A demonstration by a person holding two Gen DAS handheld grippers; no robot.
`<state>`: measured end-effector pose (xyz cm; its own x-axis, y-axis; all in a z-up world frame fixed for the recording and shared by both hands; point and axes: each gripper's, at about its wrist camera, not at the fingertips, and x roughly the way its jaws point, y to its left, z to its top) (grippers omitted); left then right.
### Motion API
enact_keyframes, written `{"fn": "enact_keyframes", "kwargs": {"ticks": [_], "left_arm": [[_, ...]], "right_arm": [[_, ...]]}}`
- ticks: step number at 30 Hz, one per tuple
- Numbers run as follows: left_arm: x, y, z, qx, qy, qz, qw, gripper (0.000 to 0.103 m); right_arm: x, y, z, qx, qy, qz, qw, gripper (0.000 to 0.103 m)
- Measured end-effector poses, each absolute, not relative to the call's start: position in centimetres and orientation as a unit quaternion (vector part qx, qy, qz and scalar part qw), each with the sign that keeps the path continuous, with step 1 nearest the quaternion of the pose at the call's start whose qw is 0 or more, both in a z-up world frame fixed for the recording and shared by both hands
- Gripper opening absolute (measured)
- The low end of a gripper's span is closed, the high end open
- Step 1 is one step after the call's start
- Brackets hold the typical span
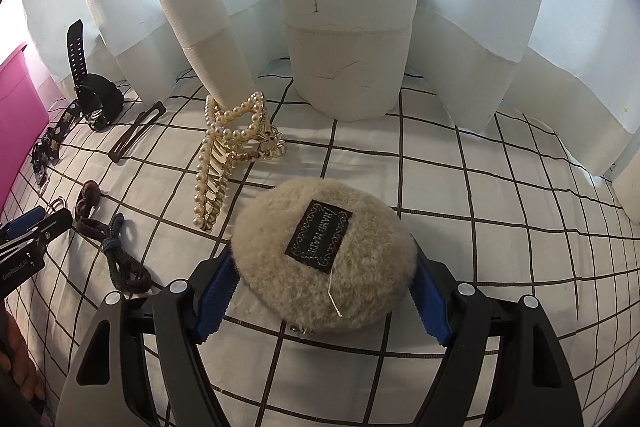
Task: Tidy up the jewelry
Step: 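Grasp the silver bangle with the left tool while the right tool grasps the beige pom-pom, then carry the bangle and pom-pom into the pink tub and open both tools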
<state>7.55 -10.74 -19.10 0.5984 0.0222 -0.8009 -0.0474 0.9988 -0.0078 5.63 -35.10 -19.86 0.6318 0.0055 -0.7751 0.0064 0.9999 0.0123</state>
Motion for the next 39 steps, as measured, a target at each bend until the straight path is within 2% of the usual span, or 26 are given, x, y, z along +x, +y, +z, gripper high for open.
{"fn": "enact_keyframes", "kwargs": {"ticks": [7, 22, 31, 39], "left_arm": [[7.4, -10.6, -18.8, -0.025, 0.445, 0.017, 0.895, 0.051], [5.5, -8.9, -16.1, -0.053, 0.437, 0.038, 0.897, 0.051], [2.8, -7.4, -9.3, -0.073, 0.412, 0.071, 0.906, 0.051], [-0.8, -3.3, -2.1, -0.1, 0.37, 0.136, 0.914, 0.051]], "right_arm": [[4.9, -35.2, -19.7, 0.013, 0.42, 0.017, 0.907, 0.065], [1.9, -37.0, -16.9, 0.035, 0.413, 0.051, 0.909, 0.065], [0.7, -35.7, -11.0, 0.014, 0.401, 0.101, 0.911, 0.065], [1.2, -30.4, -4.2, 0.001, 0.362, 0.197, 0.911, 0.065]]}}
